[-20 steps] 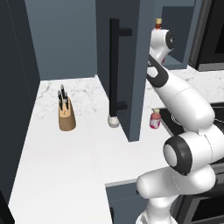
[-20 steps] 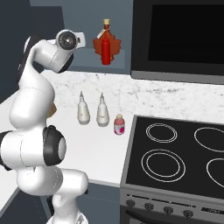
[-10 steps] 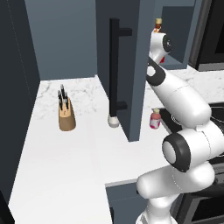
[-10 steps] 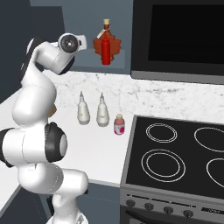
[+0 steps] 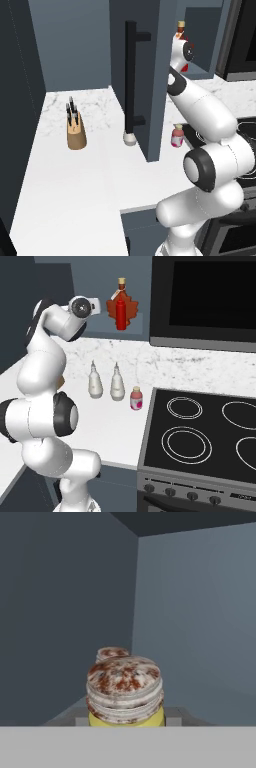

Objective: Put the shaker and condiment bottle from the counter next to their counterparts in the cabinet.

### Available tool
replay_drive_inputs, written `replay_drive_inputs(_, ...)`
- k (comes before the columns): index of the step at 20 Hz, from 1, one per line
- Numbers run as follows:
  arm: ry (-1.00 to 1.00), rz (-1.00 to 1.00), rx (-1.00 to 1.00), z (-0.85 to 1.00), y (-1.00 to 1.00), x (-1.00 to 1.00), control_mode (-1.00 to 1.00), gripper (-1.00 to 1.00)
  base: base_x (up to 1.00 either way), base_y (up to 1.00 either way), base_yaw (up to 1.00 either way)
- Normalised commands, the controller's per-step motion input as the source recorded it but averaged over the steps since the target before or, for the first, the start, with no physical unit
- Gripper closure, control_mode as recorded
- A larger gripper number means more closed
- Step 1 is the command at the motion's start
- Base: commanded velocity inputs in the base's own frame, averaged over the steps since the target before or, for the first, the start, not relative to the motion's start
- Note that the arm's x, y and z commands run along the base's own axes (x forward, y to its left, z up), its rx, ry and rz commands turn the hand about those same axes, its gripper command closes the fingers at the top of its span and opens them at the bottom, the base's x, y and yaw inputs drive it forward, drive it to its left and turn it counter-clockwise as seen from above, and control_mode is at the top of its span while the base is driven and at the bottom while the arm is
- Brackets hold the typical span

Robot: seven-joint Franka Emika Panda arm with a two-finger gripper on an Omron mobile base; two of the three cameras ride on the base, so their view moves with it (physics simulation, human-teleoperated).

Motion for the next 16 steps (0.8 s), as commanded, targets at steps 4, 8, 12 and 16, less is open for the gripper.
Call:
replay_drive_inputs(4, -0.01, 0.0, 0.0, -0.07, 0.0, 0.08, -1.0, 1.0, 0.0, 0.0, 0.0)
replay_drive_inputs(8, -0.01, 0.0, 0.0, -0.08, 0.0, 0.05, -1.0, 1.0, 0.0, 0.0, 0.0)
replay_drive_inputs(12, -0.01, 0.0, 0.0, -0.11, 0.0, 0.05, -1.0, 1.0, 0.0, 0.0, 0.0)
replay_drive_inputs(16, -0.01, 0.0, 0.0, -0.12, 0.0, 0.07, -1.0, 1.0, 0.0, 0.0, 0.0)
